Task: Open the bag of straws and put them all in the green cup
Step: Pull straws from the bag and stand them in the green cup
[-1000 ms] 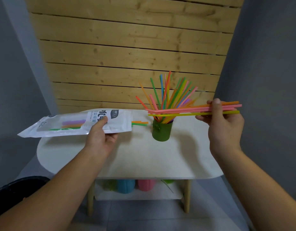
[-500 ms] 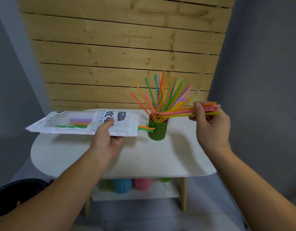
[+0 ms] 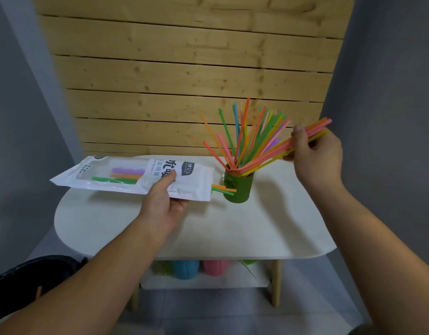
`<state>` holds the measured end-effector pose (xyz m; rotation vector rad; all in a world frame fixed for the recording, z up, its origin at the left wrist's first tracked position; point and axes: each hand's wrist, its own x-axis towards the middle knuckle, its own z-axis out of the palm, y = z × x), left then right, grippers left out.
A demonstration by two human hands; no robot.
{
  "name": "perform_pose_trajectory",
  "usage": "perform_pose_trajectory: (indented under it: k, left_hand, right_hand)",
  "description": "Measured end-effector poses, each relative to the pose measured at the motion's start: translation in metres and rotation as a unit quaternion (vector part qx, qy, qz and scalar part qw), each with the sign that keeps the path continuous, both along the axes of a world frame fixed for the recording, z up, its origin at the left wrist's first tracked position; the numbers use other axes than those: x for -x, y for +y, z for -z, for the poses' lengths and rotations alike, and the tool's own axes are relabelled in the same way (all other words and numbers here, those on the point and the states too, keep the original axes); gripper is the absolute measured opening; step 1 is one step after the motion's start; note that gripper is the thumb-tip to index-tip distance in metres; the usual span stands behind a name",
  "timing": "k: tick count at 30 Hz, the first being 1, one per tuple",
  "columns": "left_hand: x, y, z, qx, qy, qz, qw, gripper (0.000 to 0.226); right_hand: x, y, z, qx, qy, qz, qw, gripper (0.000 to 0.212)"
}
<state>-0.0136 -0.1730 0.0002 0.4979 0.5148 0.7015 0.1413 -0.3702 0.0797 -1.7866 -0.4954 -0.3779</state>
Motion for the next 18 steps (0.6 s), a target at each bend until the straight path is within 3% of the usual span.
perform_pose_trajectory:
  k: [18]
  left_hand:
    - [0.003, 0.004, 0.002, -0.011, 0.013, -0.006, 1.000, 0.022]
  right_hand:
    - [-0.004, 0.022, 0.018, -0.040, -0.049, 0.000, 0.998, 0.031]
